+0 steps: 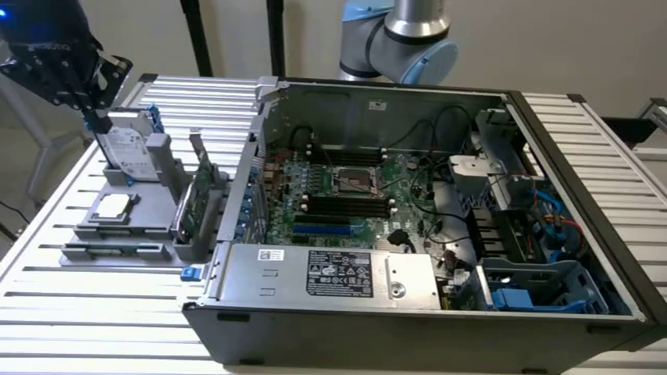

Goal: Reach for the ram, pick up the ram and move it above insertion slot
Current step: 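Reach for the ram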

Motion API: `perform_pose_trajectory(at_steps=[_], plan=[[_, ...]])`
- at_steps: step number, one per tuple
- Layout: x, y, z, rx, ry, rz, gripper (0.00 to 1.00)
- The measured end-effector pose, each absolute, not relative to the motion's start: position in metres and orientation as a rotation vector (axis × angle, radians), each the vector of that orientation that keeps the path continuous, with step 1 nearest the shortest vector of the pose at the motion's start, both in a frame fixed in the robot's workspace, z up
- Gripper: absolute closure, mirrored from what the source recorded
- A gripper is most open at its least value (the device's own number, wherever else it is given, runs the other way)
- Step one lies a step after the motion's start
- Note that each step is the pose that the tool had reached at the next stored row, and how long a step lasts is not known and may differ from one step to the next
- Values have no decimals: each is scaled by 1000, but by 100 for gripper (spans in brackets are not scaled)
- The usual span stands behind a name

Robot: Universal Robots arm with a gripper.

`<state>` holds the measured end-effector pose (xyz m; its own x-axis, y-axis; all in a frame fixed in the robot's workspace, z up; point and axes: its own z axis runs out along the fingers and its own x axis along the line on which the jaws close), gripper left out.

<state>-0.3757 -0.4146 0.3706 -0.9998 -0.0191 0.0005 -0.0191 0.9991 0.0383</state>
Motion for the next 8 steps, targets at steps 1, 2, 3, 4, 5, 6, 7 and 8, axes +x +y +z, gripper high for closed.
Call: perform_pose_trajectory(at_steps=[1, 2, 3, 4, 5, 6, 7, 8], plan=[[-376, -415, 371, 30, -3140, -60, 89], [-376, -415, 371, 30, -3140, -60, 89], [-376, -415, 371, 30, -3140, -60, 89], [-377, -417, 371, 30, -3140, -60, 89], [-379, -419, 370, 30, -3140, -60, 89], [-380, -422, 370, 30, -3140, -60, 89], [-382, -425, 370, 31, -3140, -60, 89], [-382, -429, 370, 31, -3140, -60, 89]])
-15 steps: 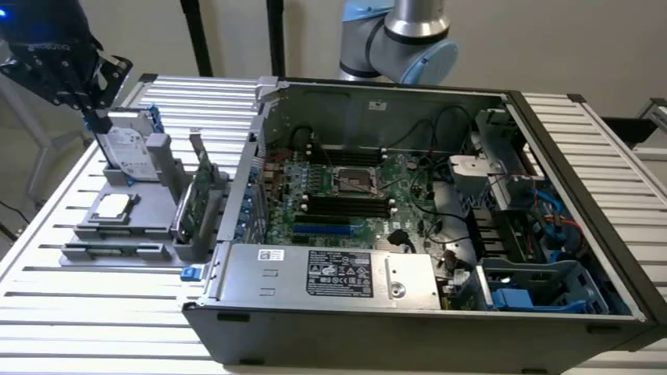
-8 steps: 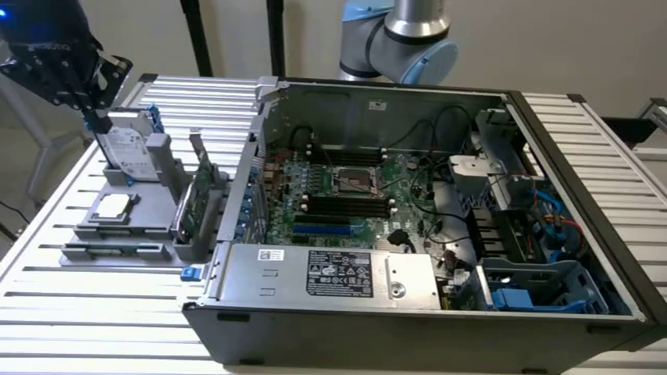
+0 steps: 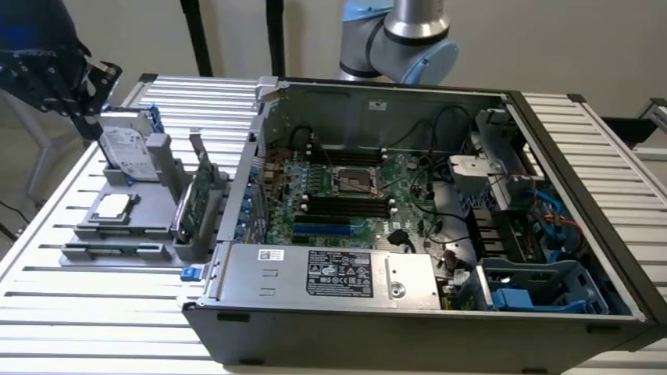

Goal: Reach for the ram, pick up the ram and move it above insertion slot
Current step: 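Reach for the ram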

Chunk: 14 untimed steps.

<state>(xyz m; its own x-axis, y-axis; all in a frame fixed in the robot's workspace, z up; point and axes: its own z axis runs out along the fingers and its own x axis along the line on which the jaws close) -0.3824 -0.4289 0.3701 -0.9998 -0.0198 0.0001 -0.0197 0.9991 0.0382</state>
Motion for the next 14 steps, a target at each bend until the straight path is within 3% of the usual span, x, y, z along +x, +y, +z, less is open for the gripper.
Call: perform_pose_trajectory(at_steps=[6, 14], plan=[[-387, -447, 367, 36, -3140, -61, 89], [-393, -448, 367, 42, -3140, -60, 89]])
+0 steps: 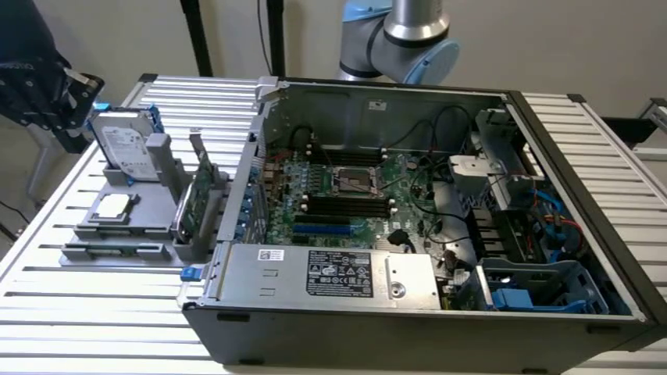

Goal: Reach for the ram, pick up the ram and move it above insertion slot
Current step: 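Reach for the ram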

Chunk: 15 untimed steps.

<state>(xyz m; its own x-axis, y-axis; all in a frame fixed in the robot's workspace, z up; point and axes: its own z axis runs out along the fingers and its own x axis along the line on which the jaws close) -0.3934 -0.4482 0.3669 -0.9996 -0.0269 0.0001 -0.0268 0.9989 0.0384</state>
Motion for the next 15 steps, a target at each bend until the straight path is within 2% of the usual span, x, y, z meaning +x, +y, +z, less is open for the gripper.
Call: perform_pose_trajectory(at_steps=[15], plan=[[-394, -456, 366, 193, -3133, -60, 89]])
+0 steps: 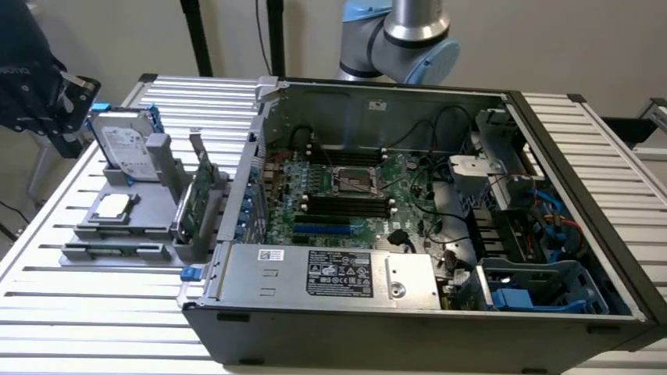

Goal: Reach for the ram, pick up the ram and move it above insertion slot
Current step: 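Reach for the ram, then pick up the ram and move it above insertion slot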

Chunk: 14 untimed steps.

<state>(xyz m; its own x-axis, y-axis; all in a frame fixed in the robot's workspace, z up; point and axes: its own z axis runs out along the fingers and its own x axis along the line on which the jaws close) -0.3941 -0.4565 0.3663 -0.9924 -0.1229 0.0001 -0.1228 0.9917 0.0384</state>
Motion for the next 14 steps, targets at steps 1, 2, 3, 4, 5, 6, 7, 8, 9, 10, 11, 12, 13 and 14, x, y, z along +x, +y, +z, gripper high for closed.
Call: perform_pose_trajectory(at_steps=[1, 2, 3, 4, 5, 6, 7, 8, 9, 10, 11, 12, 13, 14], plan=[[-394, -456, 366, 221, -3130, -60, 89], [-394, -456, 366, 250, -3128, -60, 89], [-394, -456, 366, 280, -3125, -60, 89], [-394, -456, 366, 308, -3122, -60, 89], [-394, -456, 366, 336, -3119, -60, 89], [-394, -456, 366, 364, -3115, -60, 89], [-394, -457, 366, 392, -3111, -60, 89], [-394, -456, 366, 421, -3107, -60, 89], [-394, -456, 366, 449, -3103, -60, 89], [-394, -456, 366, 477, -3099, -60, 89], [-394, -456, 366, 505, -3094, -59, 89], [-394, -456, 366, 532, -3089, -59, 89], [-394, -456, 366, 560, -3084, -59, 89], [-394, -456, 366, 588, -3078, -59, 89]])
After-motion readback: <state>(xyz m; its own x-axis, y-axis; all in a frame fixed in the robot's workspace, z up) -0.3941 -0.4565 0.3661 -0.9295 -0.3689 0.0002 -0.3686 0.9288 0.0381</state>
